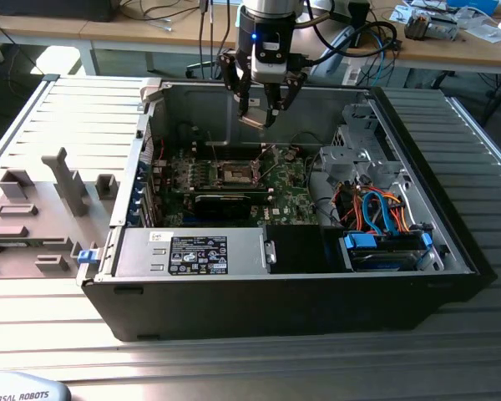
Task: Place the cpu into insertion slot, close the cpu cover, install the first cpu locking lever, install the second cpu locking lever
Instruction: 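Place the cpu into insertion slot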
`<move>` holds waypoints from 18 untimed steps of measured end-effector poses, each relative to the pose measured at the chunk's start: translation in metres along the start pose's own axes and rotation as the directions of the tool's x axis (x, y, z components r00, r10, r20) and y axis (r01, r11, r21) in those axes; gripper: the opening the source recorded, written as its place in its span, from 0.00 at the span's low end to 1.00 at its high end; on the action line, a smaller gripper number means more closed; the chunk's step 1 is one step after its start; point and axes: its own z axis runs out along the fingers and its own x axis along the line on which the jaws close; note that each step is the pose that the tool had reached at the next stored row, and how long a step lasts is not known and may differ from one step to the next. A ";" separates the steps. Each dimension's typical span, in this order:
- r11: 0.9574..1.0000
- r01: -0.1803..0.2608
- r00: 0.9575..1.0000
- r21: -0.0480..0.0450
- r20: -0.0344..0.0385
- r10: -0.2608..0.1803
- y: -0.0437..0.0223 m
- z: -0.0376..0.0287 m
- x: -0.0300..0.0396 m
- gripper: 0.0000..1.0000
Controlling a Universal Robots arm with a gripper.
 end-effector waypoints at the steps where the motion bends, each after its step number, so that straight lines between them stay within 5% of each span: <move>1: 1.000 0.000 1.000 0.000 0.000 0.000 0.0000 0.0000 0.0000 0.54; 18: 1.000 -0.010 1.000 0.001 0.001 0.010 0.0000 0.0000 0.0000 0.54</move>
